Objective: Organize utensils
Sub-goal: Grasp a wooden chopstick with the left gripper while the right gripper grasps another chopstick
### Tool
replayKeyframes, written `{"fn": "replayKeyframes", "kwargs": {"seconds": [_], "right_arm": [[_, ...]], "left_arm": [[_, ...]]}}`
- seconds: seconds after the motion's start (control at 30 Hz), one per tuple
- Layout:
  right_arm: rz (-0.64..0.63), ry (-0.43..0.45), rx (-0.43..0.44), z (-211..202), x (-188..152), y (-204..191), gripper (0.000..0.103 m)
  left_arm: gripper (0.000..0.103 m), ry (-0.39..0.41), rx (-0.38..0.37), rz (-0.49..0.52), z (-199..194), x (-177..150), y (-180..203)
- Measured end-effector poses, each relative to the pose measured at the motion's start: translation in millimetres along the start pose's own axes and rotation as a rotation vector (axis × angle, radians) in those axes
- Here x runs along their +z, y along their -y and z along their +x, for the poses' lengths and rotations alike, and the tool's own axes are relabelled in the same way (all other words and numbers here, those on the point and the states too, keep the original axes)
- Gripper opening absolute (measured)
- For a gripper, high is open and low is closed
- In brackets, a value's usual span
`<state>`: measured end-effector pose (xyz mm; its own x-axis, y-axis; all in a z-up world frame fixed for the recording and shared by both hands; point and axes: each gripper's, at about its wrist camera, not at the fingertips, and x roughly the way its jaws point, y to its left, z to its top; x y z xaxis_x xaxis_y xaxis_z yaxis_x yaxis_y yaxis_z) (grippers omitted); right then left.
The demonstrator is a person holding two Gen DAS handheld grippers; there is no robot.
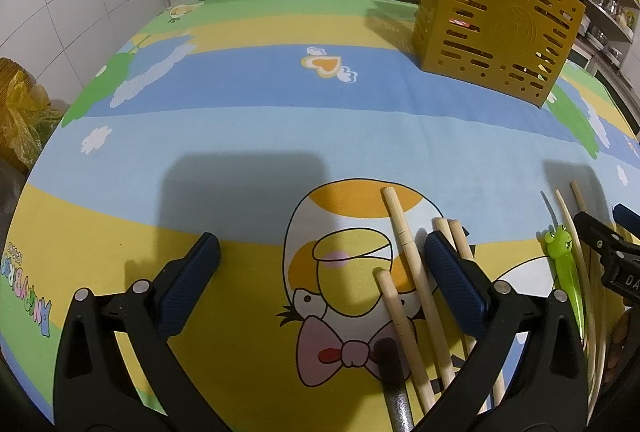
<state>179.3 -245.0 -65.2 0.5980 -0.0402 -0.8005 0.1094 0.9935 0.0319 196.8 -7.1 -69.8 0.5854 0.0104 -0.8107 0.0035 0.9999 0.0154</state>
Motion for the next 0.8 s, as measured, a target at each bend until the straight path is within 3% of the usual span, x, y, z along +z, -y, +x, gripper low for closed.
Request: {"fn": "replayKeyframes", "kwargs": {"seconds": [0.23, 0.37, 0.43, 0.53, 0.8], "right_arm": [[-0.014, 0.013, -0.027, -2.4, -0.7, -4.5, 0.099], [-0.029, 0.022, -0.038, -4.9, -0.7, -9.9, 0.096], [-0.028, 0.024, -0.016, -5.7, -0.5, -12.2, 0.086], [-0.021, 0.027, -0.005, -6.4, 0.1, -13.5, 0.076], [-0.041, 0.003, 0.027, -6.3, 8.1, -22.9, 0.045]], "left_arm": [[0.098, 0.006, 0.010, -0.007, -1.5, -0.2, 1.0], [0.082, 0.013, 0.007, 0.008, -8.3, -2.8, 9.4], [0.067, 0.010, -0.007, 0.018, -12.3, -3.9, 15.3], [0.054, -0.006, -0.020, 0.032, -15.5, -4.8, 22.9], [0.032, -0.064, -0.023, 0.045, -14.1, 1.8, 36.9]]}}
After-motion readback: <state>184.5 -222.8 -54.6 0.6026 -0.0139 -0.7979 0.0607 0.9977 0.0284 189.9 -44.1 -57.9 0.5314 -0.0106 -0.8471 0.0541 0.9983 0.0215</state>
